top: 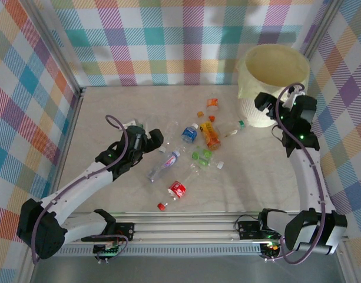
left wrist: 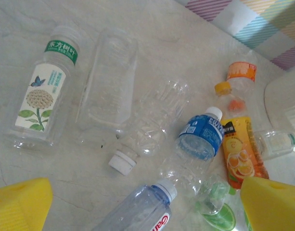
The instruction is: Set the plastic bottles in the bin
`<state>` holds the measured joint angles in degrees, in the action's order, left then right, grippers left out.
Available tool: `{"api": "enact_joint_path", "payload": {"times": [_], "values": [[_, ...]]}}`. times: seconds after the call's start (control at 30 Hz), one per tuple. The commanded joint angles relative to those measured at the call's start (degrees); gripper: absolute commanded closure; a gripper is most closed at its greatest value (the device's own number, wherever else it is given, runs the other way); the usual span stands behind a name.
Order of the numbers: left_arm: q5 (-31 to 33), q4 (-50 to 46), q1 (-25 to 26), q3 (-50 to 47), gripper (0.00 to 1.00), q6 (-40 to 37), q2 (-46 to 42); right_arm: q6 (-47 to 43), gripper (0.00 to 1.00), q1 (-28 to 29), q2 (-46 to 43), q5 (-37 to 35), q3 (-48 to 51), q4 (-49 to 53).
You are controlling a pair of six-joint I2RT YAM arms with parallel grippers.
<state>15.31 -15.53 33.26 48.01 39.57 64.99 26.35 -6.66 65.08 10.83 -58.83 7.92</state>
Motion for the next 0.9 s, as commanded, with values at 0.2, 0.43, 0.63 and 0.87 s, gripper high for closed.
{"api": "enact_joint_path", "payload": {"times": [0.2, 0.43, 0.63, 0.87], "values": [[-3.8, -6.8, 4.0, -1.4, 0.0, -3.4, 2.6, 10.2, 0.0, 0.5, 1.8, 7.3, 5.7, 1.2], [-8.0, -15.0, 4.7, 1.6, 0.02, -16.0, 10.9, 12.1, 0.0, 0.7, 4.0, 8.4, 4.7, -0.5], [-6.5, -15.4, 5.2, 0.7, 0.07, -21.2, 15.1, 9.3, 0.0, 0.7, 4.4, 9.5, 3.5, 0.7], [-10.4, -11.4, 5.2, -1.5, 0.12, -25.8, 16.8, 6.8, 0.0, 0.8, 4.3, 9.5, 3.2, 1.8]]}}
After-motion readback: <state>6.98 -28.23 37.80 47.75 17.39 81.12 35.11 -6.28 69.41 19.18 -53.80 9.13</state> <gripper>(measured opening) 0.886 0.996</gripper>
